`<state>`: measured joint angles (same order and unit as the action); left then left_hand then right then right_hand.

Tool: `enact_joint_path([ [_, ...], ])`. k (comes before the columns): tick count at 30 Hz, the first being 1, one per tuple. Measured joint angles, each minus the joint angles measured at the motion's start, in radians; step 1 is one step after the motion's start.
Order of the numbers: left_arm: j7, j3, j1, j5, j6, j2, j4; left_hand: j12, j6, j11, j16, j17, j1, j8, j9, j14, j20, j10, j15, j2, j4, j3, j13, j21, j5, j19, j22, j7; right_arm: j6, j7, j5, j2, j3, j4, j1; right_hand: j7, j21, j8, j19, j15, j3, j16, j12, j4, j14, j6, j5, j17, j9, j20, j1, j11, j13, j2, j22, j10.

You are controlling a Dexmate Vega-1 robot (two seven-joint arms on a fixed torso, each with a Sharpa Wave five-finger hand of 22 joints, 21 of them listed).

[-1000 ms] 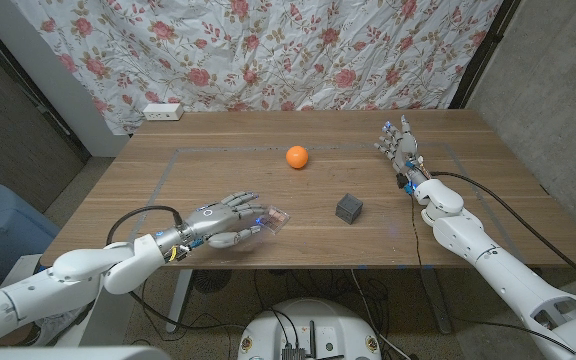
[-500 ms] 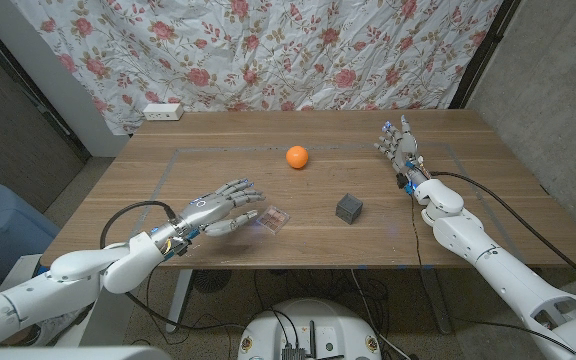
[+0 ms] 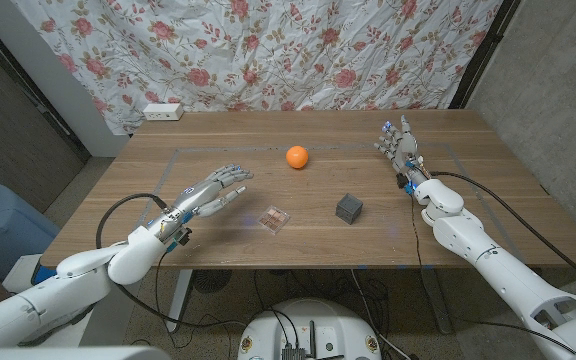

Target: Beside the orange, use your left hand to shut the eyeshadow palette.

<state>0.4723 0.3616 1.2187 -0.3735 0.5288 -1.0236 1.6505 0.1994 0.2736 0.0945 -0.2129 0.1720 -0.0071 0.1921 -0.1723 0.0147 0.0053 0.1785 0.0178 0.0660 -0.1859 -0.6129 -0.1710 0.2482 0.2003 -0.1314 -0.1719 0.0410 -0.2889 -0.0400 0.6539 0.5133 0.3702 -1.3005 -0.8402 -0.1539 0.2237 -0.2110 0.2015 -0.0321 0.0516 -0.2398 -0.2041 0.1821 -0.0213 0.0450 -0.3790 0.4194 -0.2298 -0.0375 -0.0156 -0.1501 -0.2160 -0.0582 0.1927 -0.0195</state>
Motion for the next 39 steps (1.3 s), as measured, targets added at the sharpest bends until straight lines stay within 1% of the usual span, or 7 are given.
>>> enact_joint_path([
  [14,-0.047,-0.019,-0.031,0.159,-0.006,0.097,-0.068,-0.003,0.007,-0.005,0.012,-0.005,0.011,-0.004,0.000,0.006,-0.004,0.005,0.005,0.005,0.022,-0.022,0.000,0.000,0.000,0.025,0.005,-0.007,0.000,0.006,-0.002,-0.001,0.000,0.000,0.000,0.000,0.000,0.000,0.000,0.000,0.000,0.000,0.000,0.000,0.000,0.000,0.000,0.000,0.000,0.000,0.000,0.000,0.000,0.000,0.000,0.000],
  [15,-0.050,-0.025,-0.037,0.167,-0.011,0.145,-0.073,-0.004,0.007,-0.005,0.012,-0.005,0.013,-0.004,0.000,0.009,-0.007,0.005,0.001,0.003,0.023,-0.023,0.000,0.000,0.000,0.028,0.005,-0.007,0.000,0.008,-0.002,-0.001,0.000,0.000,0.000,0.000,0.000,0.000,0.000,0.000,0.000,0.000,0.000,0.000,0.000,0.000,0.000,0.000,0.000,0.000,0.000,0.000,0.000,0.000,0.000,0.000],
  [18,-0.054,-0.026,-0.043,0.193,-0.026,0.174,-0.079,-0.004,0.007,-0.005,0.012,-0.005,0.013,-0.004,0.000,0.011,-0.007,0.005,0.000,0.003,0.027,-0.027,0.000,0.000,0.000,0.028,0.005,-0.007,0.000,0.009,-0.003,-0.001,0.000,0.000,0.000,0.000,0.000,0.000,0.000,0.000,0.000,0.000,0.000,0.000,0.000,0.000,0.000,0.000,0.000,0.000,0.000,0.000,0.000,0.000,0.000,0.000],
  [23,-0.055,-0.026,-0.043,0.239,-0.046,0.174,-0.079,-0.004,0.007,-0.005,0.017,-0.005,0.018,-0.004,0.000,0.014,-0.003,0.005,0.004,0.008,0.028,-0.036,0.000,0.000,0.000,0.032,0.005,-0.007,0.000,0.009,-0.003,-0.001,0.000,0.000,0.000,0.000,0.000,0.000,0.000,0.000,0.000,0.000,0.000,0.000,0.000,0.000,0.000,0.000,0.000,0.000,0.000,0.000,0.000,0.000,0.000,0.000],
  [24,-0.055,-0.026,-0.057,0.248,-0.050,0.224,-0.095,-0.004,0.007,-0.005,0.017,-0.005,0.018,-0.004,0.000,0.017,-0.004,0.005,0.007,0.008,0.028,-0.036,0.000,0.000,0.000,0.037,0.005,-0.007,0.000,0.009,-0.003,-0.002,0.000,0.000,0.000,0.000,0.000,0.000,0.000,0.000,0.000,0.000,0.000,0.000,0.000,0.000,0.000,0.000,0.000,0.000,0.000,0.000,0.000,0.000,0.000,0.000],
  [30,-0.061,-0.022,-0.079,0.299,-0.058,0.273,-0.120,-0.004,0.007,-0.005,0.017,-0.005,0.019,-0.006,0.000,0.018,-0.001,0.005,0.007,0.008,0.035,-0.044,0.000,-0.004,0.000,0.045,0.005,-0.007,0.000,0.010,-0.003,-0.002,-0.001,0.000,-0.001,0.000,0.000,0.000,0.000,0.000,0.000,0.000,0.000,0.000,0.000,0.000,0.000,0.000,0.000,0.000,0.000,0.000,0.000,0.000,0.000,0.000],
  [39,-0.084,0.004,-0.139,0.367,-0.059,0.355,-0.183,-0.011,0.007,-0.011,0.028,-0.004,0.027,-0.011,0.000,0.033,-0.003,-0.001,0.017,0.009,0.048,-0.068,0.000,0.004,0.000,0.122,0.003,-0.007,-0.001,0.006,-0.003,-0.001,-0.001,0.000,-0.001,0.000,0.000,0.000,0.000,0.000,0.000,0.000,0.000,0.000,0.000,0.000,0.000,0.000,0.000,0.000,0.000,0.000,0.000,0.000,0.000,0.000],
])
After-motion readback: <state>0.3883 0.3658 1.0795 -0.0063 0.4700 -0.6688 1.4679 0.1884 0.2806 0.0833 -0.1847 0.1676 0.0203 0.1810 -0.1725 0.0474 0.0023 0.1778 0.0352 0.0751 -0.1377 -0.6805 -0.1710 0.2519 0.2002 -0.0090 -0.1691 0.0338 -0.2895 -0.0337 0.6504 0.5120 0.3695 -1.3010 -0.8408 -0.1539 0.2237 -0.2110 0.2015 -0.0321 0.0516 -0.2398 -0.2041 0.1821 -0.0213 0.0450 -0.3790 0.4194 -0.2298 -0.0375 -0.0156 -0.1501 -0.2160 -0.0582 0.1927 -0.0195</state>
